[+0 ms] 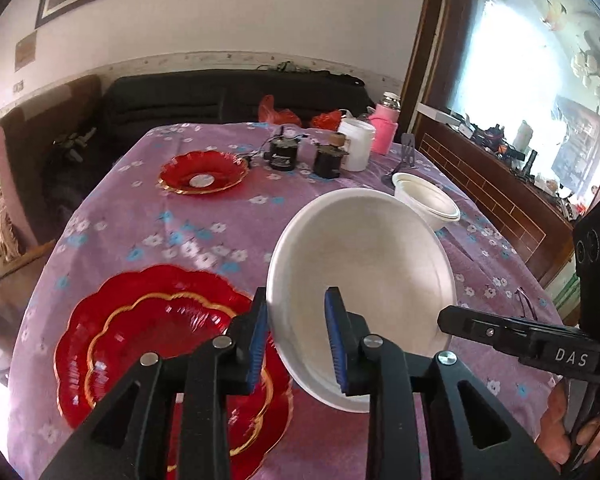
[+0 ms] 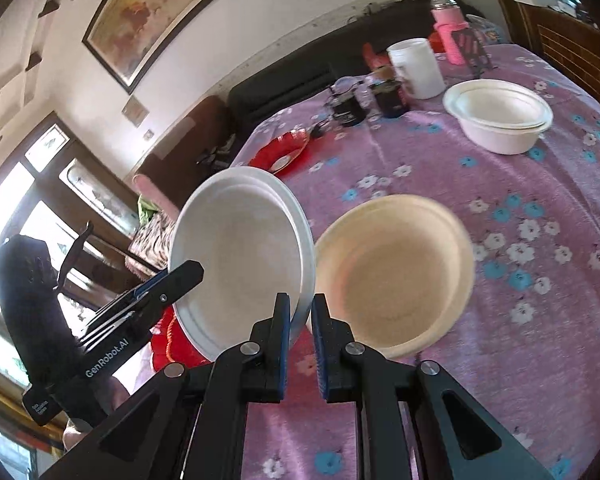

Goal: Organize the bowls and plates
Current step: 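Carry the white bowl with the left gripper over the red plate stack, then lower the white bowl onto the red plates and open the left gripper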

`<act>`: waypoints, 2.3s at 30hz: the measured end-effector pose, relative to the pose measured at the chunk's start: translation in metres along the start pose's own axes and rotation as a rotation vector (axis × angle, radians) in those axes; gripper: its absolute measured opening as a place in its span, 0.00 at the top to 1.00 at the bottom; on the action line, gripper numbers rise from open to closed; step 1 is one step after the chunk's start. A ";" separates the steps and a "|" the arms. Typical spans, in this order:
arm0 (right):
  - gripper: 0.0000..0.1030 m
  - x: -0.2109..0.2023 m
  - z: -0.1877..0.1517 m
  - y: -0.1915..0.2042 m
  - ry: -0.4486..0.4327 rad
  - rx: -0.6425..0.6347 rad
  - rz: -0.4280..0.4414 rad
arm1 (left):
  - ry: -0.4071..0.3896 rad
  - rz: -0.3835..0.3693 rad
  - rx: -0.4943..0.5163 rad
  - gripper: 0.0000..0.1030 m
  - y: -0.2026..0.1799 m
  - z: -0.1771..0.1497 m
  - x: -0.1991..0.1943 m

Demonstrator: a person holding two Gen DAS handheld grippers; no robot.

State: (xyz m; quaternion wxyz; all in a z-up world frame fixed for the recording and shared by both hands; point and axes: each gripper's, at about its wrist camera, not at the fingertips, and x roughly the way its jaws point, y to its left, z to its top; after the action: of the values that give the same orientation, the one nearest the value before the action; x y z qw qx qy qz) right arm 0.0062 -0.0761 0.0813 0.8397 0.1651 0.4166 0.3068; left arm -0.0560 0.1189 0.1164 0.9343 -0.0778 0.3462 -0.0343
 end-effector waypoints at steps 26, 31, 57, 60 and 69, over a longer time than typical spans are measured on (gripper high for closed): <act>0.88 0.097 -0.023 0.083 0.196 -0.105 0.047 | 0.027 0.100 -0.204 0.75 0.115 -0.043 -0.030; 0.88 0.107 -0.026 0.088 0.215 -0.108 0.038 | 0.045 0.109 -0.216 0.75 0.122 -0.048 -0.027; 0.87 0.131 -0.031 0.082 0.248 -0.082 0.026 | 0.063 0.126 -0.262 0.75 0.139 -0.053 -0.019; 0.87 0.129 -0.031 0.084 0.238 -0.091 0.020 | 0.058 0.128 -0.267 0.75 0.140 -0.053 -0.022; 0.85 0.120 -0.029 0.079 0.224 -0.077 0.020 | 0.039 0.134 -0.265 0.74 0.139 -0.050 -0.030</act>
State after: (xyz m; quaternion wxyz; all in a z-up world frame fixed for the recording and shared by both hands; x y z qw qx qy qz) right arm 0.0094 0.0632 0.0345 0.7906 0.1014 0.4941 0.3473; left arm -0.1096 0.2532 0.0745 0.9093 -0.1764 0.3700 0.0725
